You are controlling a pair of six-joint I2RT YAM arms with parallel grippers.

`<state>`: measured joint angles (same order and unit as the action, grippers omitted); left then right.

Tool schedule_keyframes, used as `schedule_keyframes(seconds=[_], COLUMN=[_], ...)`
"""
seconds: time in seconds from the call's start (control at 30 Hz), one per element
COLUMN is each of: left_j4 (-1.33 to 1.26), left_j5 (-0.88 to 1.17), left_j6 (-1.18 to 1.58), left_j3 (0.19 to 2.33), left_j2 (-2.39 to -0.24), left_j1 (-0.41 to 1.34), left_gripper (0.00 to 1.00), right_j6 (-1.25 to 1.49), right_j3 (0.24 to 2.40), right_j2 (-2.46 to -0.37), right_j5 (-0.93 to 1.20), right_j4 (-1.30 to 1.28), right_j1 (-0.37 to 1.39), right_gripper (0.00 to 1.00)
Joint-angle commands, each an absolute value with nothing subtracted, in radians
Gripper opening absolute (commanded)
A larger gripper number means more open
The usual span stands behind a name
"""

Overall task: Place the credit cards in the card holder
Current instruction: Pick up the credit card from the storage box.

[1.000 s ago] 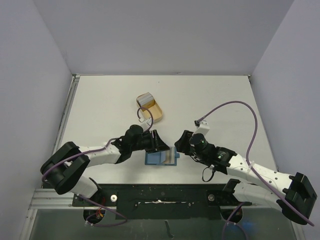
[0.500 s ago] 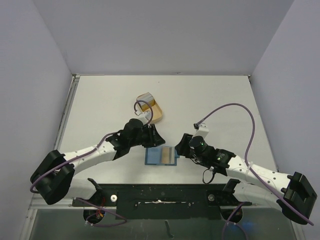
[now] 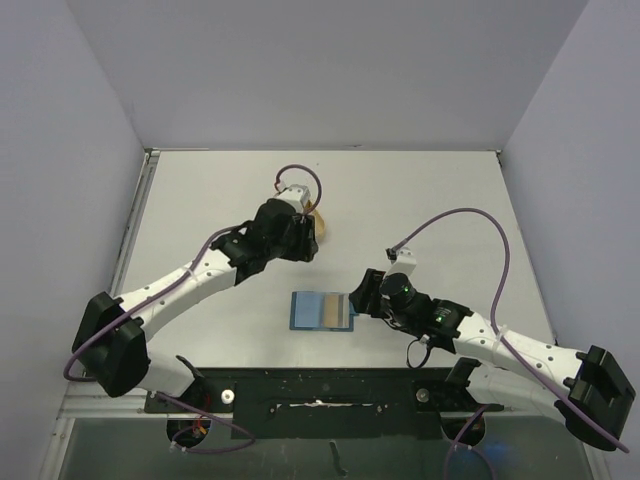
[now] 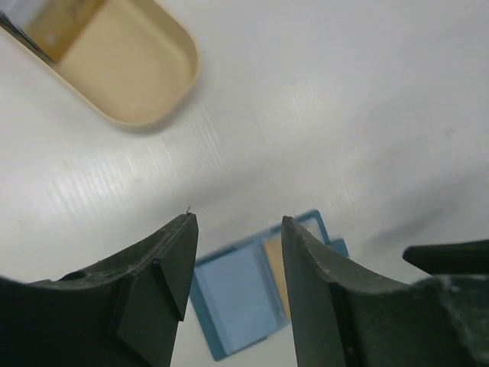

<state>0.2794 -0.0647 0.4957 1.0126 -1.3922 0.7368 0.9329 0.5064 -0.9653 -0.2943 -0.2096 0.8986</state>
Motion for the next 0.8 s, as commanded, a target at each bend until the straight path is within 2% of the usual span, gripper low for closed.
schedule_keyframes(seconds=[0.0, 0.1, 0.3, 0.53, 0.77], left_j4=[0.380, 0.350, 0.307, 0.334, 0.326], left_j5=[-0.213, -0.228, -0.210, -0.282, -0.295], left_j6=[0.232, 0.129, -0.043, -0.204, -0.297], left_j3=[1.192, 1.266, 1.425, 1.590, 1.665], left_j2=[-1.467, -1.535, -1.684, -1.894, -2.018], left_j1=[0.695, 0.640, 0.560, 0.528, 0.515], left_gripper=[0.49, 0.55, 0.55, 0.56, 0.56], right_j6=[0.899, 0.896, 0.898, 0.888, 0.865], right_j3=[0.516, 0.528, 0.548, 0.588, 0.635], right_j2=[-0.940, -0.946, -0.963, -0.977, -1.014], right_j5=[-0.302, -0.303, -0.294, -0.308, -0.335], right_j4=[-0.166, -0.173, -0.184, -0.231, -0.271], right_j1=[0.907, 0.907, 0.911, 0.916, 0.917], right_gripper=[0.50, 0.51, 0.51, 0.51, 0.52])
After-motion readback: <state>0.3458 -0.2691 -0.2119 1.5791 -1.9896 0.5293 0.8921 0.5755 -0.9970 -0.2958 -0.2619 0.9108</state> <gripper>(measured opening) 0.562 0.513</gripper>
